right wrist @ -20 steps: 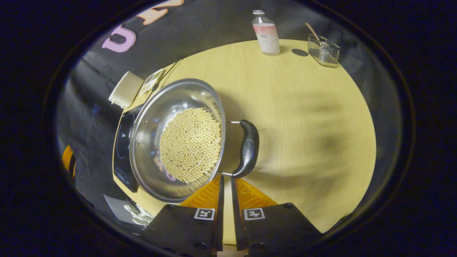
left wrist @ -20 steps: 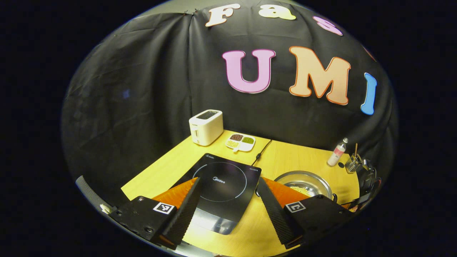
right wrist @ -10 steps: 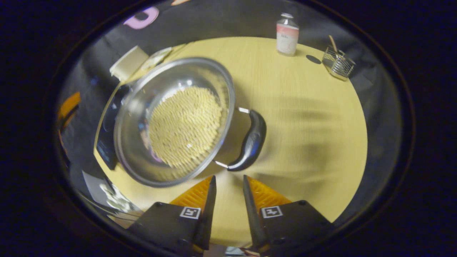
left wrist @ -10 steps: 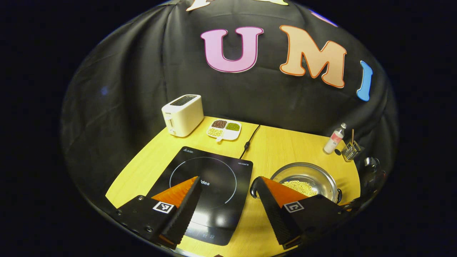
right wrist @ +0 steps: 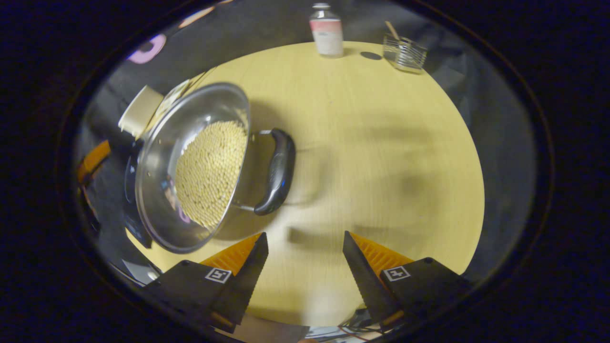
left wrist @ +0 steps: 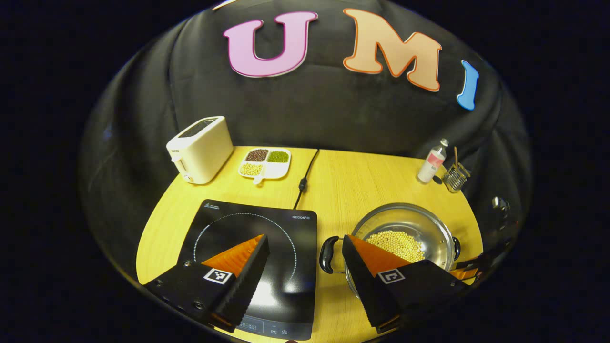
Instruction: First push the handle of the pot to place it horizontally, then grasp the pot with both hands and set it on the induction cooktop.
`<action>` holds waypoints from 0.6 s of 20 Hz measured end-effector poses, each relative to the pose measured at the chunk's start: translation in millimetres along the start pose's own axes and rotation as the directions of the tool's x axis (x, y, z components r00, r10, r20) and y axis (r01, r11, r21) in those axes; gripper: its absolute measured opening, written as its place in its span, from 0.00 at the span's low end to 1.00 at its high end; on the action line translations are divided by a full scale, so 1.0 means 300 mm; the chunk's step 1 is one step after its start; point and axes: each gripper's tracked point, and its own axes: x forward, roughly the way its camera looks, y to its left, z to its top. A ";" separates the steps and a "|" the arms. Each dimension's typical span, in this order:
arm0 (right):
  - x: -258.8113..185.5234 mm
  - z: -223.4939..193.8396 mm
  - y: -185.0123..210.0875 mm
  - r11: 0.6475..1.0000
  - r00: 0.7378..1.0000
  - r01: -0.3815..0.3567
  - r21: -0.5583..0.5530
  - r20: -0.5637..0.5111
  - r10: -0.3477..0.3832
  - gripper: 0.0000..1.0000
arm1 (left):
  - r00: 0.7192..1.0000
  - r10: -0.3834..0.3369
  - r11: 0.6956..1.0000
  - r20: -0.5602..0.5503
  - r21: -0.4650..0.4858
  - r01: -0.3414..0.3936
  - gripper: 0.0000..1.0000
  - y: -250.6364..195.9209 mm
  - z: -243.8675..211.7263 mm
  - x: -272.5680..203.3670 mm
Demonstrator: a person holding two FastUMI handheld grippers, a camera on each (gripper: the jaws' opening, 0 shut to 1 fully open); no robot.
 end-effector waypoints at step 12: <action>-0.051 0.195 0.100 0.944 0.977 -0.192 0.269 0.139 0.159 0.99 | 0.950 -0.198 0.977 -0.242 0.034 0.212 0.95 -0.119 -0.154 0.160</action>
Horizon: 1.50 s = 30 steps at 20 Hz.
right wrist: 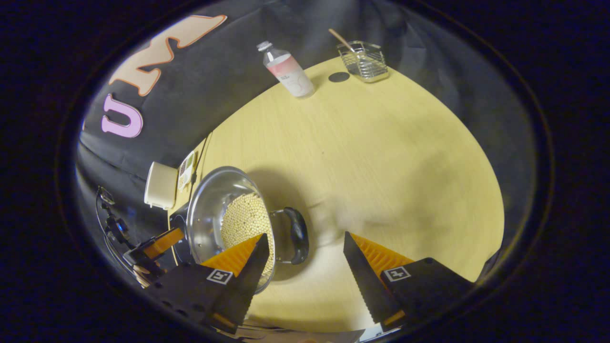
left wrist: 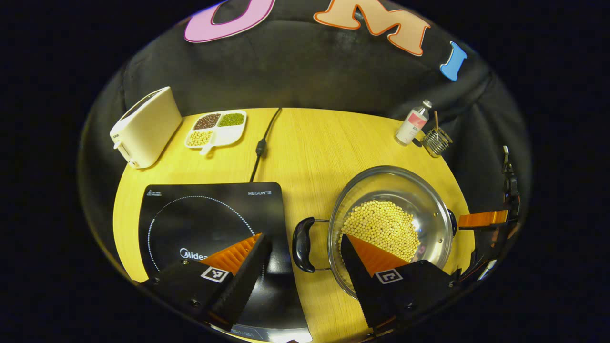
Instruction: First push the handle of the pot to place it horizontally, then grasp the pot with both hands and set it on the induction cooktop.
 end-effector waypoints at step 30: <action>0.153 -0.053 -0.018 1.000 0.993 0.000 -0.015 -0.121 -0.002 0.51 | 0.983 -0.064 0.994 -0.170 -0.095 0.048 0.62 -0.097 -0.098 0.210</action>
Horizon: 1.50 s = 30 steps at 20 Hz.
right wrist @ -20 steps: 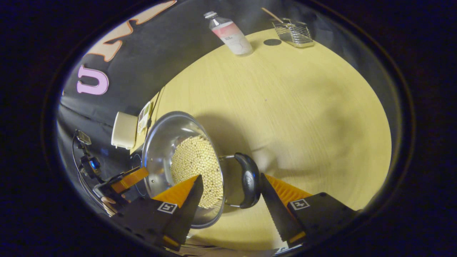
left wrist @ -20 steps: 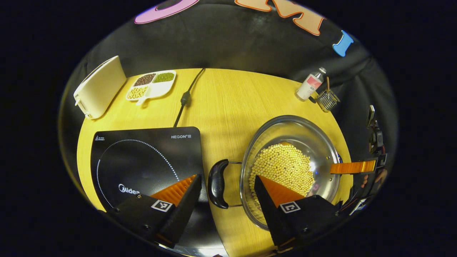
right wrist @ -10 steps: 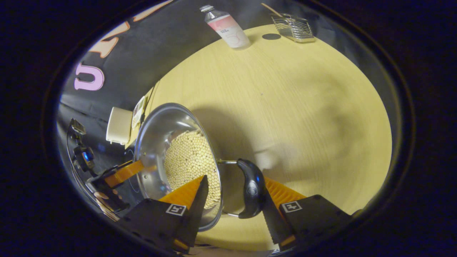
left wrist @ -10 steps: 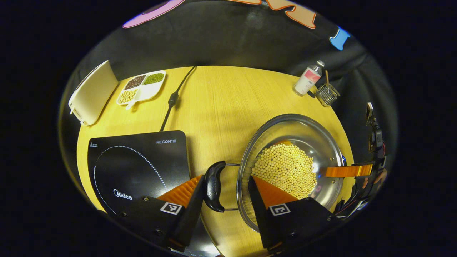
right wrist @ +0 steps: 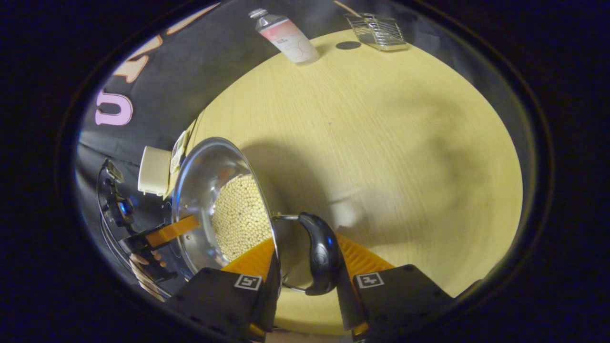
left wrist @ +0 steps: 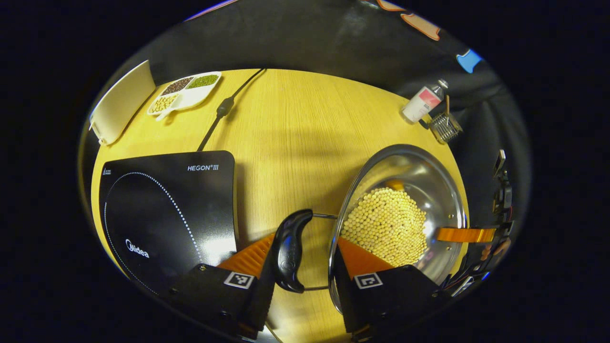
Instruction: First push the handle of the pot to place it horizontally, then grasp the pot with both hands and set it on the induction cooktop.
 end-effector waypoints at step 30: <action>-0.230 -0.315 0.363 0.994 0.997 -0.045 -0.100 0.054 0.051 0.46 | 0.992 0.021 0.992 0.126 -0.127 -0.005 0.55 0.233 -0.216 -0.516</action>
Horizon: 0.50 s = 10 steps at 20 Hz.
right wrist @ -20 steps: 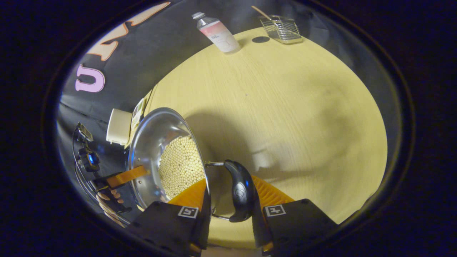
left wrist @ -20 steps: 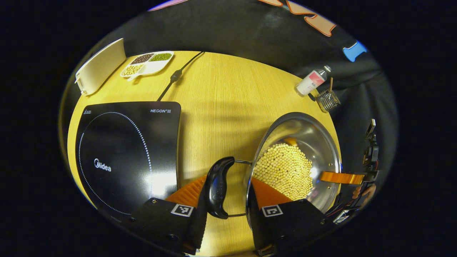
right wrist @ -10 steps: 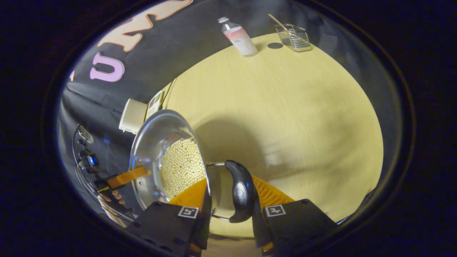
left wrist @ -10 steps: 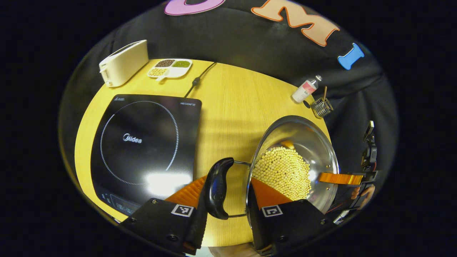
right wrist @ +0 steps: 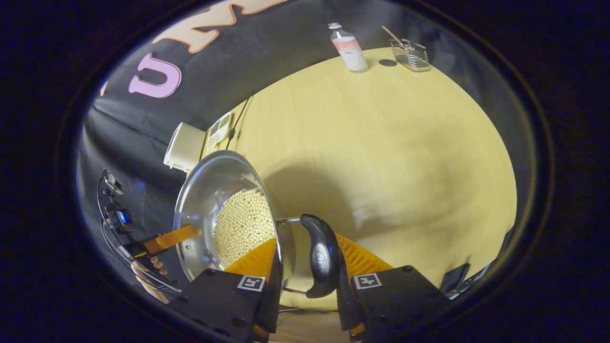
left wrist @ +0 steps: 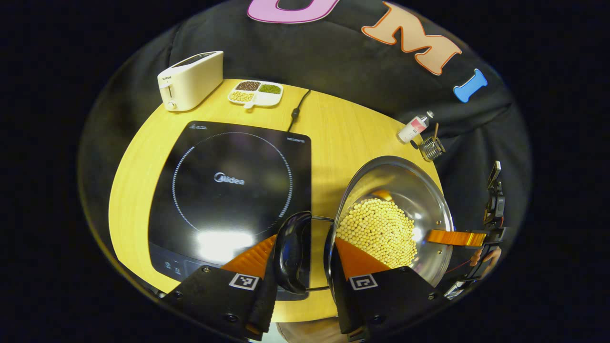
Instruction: First push the handle of the pot to place it horizontally, then grasp the pot with both hands and set it on the induction cooktop.
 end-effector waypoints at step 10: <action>0.133 -0.075 0.336 0.999 0.999 0.022 0.043 0.036 -0.024 0.52 | 1.000 -0.010 0.998 0.000 0.055 0.010 0.54 0.346 0.113 -0.050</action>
